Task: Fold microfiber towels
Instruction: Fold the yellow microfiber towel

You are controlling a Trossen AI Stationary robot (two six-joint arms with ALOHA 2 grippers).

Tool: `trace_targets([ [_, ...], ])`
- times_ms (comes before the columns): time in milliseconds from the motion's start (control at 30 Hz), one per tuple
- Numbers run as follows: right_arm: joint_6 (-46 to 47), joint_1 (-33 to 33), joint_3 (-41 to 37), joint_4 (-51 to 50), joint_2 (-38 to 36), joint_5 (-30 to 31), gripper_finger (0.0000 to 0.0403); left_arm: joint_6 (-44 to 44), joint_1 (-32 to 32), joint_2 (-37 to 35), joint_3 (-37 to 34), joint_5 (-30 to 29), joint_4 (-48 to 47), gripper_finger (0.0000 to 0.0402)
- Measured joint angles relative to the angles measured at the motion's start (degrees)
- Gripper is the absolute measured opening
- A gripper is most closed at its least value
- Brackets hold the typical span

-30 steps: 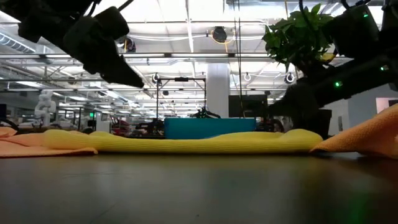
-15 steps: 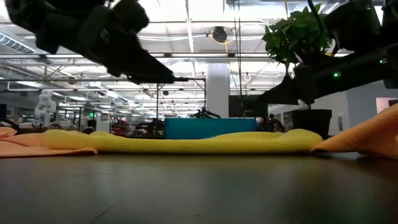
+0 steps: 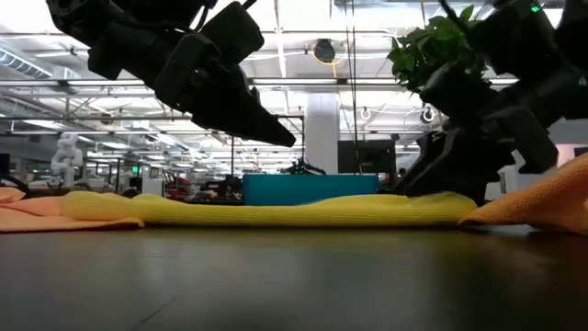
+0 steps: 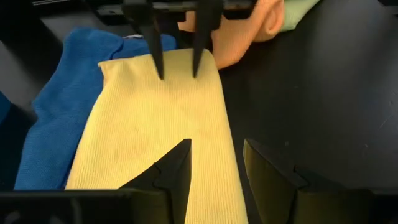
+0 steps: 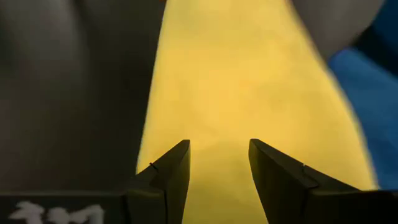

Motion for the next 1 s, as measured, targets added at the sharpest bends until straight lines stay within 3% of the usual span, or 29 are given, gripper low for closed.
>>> trace_targets([
  [167,-0.7,2.2,9.3,-17.8,0.0,0.0,0.0155,-1.0,0.0,-0.1,0.0,0.0,0.3,0.0147],
  [400,-1.1,6.2,15.6,-27.3,0.0,-2.9,0.0164,-2.7,-0.5,-0.1,0.0,0.0,-0.4,0.0147],
  [567,-0.7,8.4,16.8,-37.7,0.0,2.9,0.0184,-2.8,-1.3,-0.1,0.0,0.0,-0.5,0.0147],
  [1000,1.2,8.9,16.8,-45.8,0.0,4.9,0.0191,-4.7,-1.8,-0.2,0.0,-0.3,-0.5,0.0147],
])
